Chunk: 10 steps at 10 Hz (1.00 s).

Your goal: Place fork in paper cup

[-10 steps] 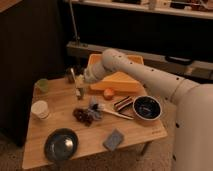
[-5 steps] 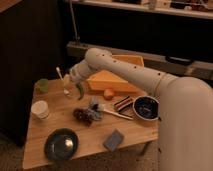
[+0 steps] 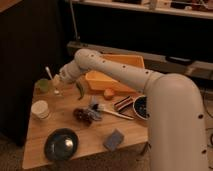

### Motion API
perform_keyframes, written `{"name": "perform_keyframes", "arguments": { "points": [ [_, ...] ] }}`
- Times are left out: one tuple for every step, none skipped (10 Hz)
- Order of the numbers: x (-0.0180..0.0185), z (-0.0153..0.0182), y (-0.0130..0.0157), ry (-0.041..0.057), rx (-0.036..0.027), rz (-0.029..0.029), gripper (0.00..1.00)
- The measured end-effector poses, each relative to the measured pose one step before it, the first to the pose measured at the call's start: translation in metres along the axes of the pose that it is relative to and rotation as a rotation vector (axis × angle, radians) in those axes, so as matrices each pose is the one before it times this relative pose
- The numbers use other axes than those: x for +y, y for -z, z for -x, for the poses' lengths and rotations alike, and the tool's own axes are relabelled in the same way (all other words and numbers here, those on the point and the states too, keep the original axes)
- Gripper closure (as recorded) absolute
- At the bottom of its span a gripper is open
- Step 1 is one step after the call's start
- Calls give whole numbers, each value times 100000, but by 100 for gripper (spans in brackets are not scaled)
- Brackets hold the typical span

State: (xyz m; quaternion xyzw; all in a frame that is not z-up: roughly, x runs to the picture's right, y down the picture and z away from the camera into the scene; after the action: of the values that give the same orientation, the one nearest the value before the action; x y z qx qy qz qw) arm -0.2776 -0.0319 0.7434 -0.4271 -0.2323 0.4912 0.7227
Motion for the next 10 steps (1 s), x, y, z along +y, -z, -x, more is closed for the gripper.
{"name": "perform_keyframes", "arguments": {
  "points": [
    [914,-114,-391,1516,1544,856,80],
    [225,-114,-47,928,513,-57,80],
    [571,-186,-380,3325,-1371,-2204,80],
    [503,111,-359,1590,-1996,-3849,80],
    [192,28,-759,239,-1253,-3377,80],
    [87,133,-894,-185,-800,-125,80],
    [-113,47,-752,-123,-41,1160,80],
    [17,236,-691,77,-346,2245,80],
    [7,94,-653,206,1,3106,80],
    [-200,269,-465,-15,-526,7406,80]
  ]
}}
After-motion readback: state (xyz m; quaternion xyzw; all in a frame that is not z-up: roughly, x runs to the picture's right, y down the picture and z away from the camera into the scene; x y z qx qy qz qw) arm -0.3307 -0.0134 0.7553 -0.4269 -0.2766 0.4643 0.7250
